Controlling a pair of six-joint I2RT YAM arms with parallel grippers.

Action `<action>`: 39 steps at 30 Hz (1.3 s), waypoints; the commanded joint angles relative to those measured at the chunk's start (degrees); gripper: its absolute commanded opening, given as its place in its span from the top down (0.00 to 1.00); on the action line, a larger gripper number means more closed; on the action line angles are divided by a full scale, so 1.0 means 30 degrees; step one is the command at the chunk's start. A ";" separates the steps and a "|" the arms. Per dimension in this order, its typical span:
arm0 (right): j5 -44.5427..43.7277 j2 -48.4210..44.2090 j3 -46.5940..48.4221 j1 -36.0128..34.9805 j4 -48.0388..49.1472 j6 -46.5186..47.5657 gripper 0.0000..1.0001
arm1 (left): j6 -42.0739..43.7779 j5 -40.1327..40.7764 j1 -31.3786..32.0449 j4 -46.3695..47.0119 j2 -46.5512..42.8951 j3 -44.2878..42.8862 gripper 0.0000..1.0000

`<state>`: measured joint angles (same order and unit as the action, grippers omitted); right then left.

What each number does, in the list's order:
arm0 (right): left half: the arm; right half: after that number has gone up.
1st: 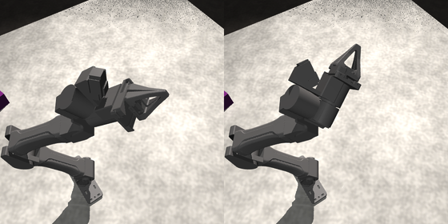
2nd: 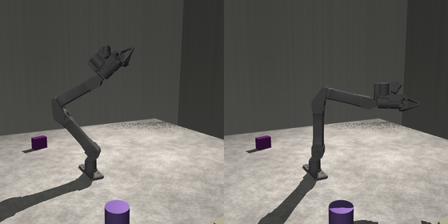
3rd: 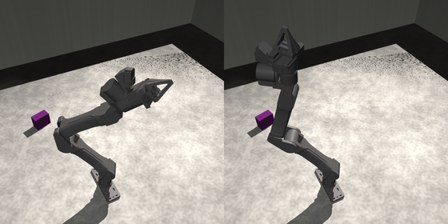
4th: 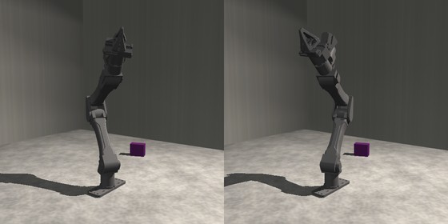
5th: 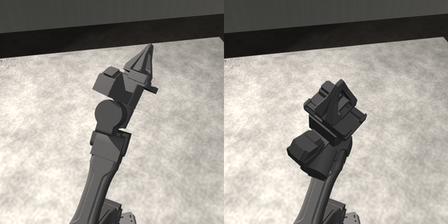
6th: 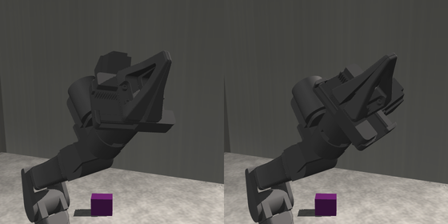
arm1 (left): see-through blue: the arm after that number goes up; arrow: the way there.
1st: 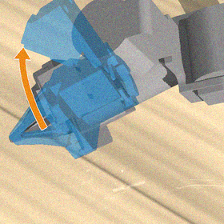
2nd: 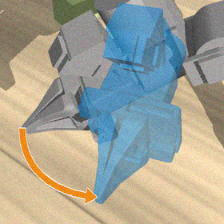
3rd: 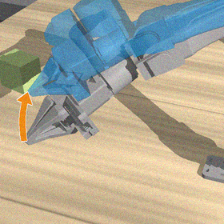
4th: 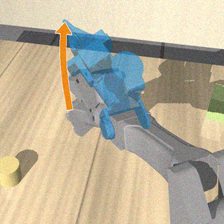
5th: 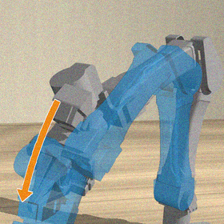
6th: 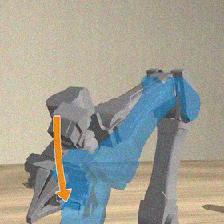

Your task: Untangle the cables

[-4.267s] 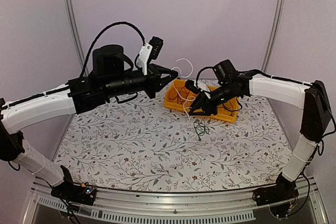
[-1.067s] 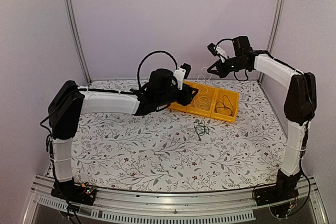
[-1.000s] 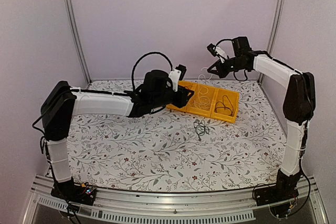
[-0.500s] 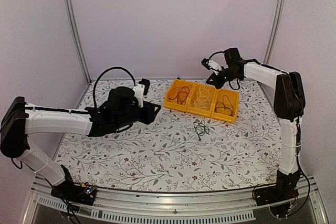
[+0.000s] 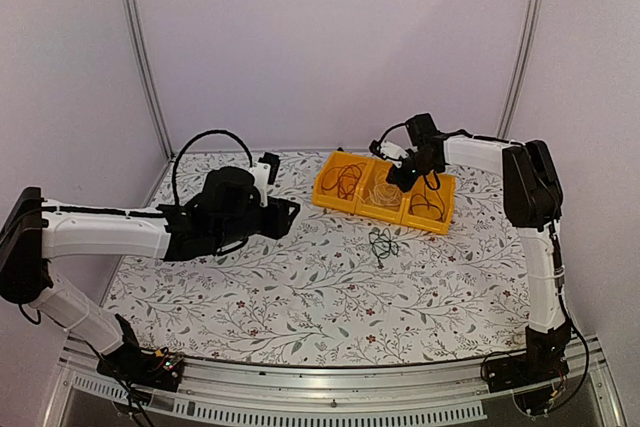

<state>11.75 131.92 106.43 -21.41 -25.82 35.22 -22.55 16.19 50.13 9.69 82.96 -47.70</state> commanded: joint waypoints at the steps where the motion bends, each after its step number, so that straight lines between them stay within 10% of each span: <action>1: -0.1051 0.0026 0.0208 -0.0160 0.0084 0.0251 0.95 | -0.0059 0.0146 -0.0003 -0.0214 -0.0291 0.0118 0.50; 11: -0.1901 -0.3101 0.0029 -0.0196 -0.1849 -0.0921 0.67 | -0.0020 -0.0188 -0.0018 -0.0174 0.0209 -0.0067 0.50; 32: 0.6769 -0.9738 -1.0038 -0.1792 -0.3304 -0.1366 0.72 | -0.0657 -0.4677 0.1122 -0.0448 0.5165 -0.3764 0.51; 39: 0.8826 -0.7897 -0.9360 -0.3234 -0.5338 -0.2553 0.48 | -0.1571 -0.2832 0.1021 -0.1649 0.4601 -0.3452 0.51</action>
<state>33.17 105.49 76.44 -29.23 -38.11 30.72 -25.41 4.95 53.08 7.05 98.37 -57.74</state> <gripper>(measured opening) 0.467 0.488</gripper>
